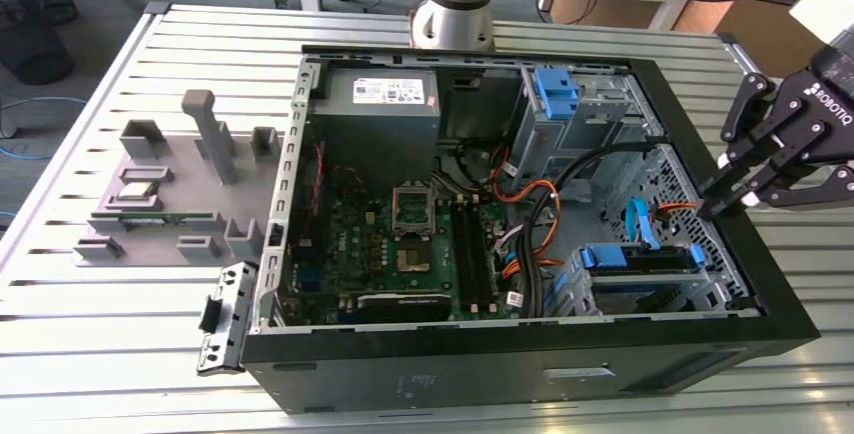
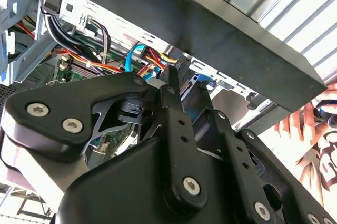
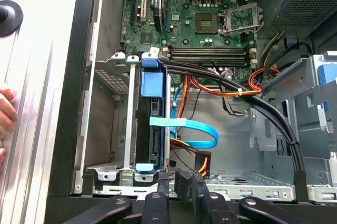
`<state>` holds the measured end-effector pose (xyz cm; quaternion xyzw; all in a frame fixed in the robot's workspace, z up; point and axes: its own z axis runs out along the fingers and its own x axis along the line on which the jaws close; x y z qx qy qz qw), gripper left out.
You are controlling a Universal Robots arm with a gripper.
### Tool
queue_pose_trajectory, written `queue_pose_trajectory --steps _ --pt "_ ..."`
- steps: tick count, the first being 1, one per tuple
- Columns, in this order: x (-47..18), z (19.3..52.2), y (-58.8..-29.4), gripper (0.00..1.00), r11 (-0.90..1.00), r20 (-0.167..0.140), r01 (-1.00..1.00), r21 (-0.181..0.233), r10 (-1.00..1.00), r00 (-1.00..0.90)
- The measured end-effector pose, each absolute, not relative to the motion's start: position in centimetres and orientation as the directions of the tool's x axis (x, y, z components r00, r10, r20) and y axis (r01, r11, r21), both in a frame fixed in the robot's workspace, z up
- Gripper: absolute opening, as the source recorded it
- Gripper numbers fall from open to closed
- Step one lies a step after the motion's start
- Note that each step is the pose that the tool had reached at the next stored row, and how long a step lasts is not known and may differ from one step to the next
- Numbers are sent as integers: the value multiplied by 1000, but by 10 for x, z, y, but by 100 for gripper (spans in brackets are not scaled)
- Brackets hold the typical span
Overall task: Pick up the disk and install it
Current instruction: 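Insert the second disk wire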
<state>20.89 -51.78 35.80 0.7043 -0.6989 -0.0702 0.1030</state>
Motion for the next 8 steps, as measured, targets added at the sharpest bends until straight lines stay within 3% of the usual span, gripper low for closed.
queue_pose_trajectory --steps 8 --pt "214 356 -515 31 8 83 -960 280 -996 16"
